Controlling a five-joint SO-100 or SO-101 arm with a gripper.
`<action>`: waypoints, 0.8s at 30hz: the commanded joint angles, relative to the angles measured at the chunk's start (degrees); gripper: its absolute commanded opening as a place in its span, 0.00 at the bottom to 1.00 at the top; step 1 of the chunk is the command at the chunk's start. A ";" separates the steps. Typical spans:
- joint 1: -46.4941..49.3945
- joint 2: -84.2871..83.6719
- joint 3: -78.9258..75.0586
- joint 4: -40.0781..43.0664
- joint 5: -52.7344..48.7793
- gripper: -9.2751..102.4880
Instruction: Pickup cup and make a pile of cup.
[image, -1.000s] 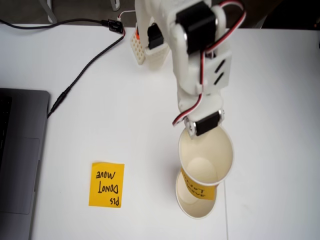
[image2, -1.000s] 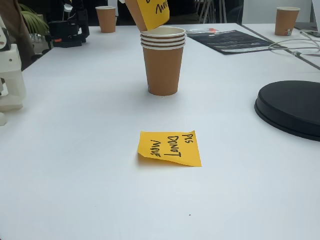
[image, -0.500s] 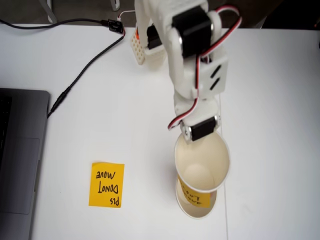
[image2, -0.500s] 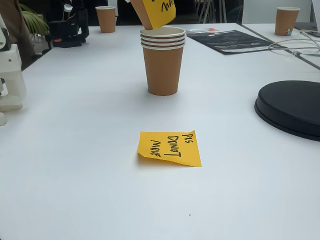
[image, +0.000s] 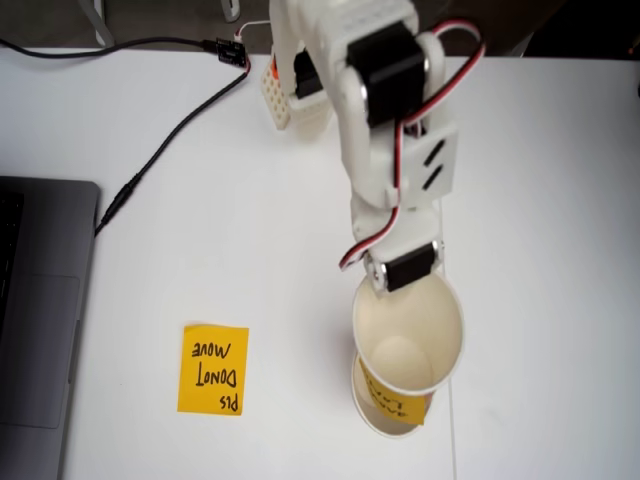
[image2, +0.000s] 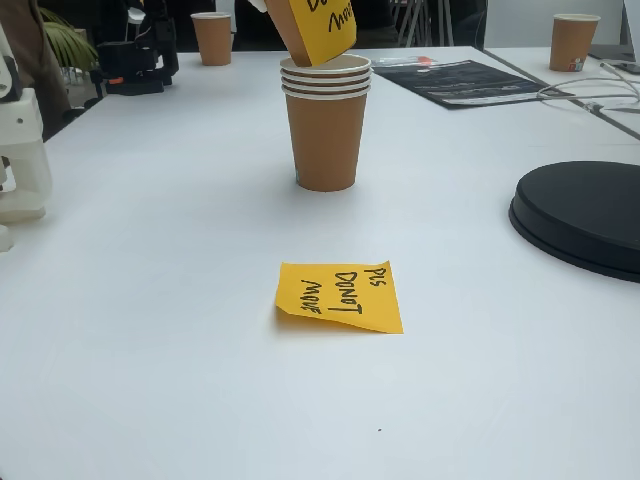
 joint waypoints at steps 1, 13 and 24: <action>0.44 0.09 -0.18 -0.70 0.70 0.02; 0.53 -2.29 3.08 -0.70 0.79 0.02; 0.44 -2.72 4.39 -0.62 0.35 0.03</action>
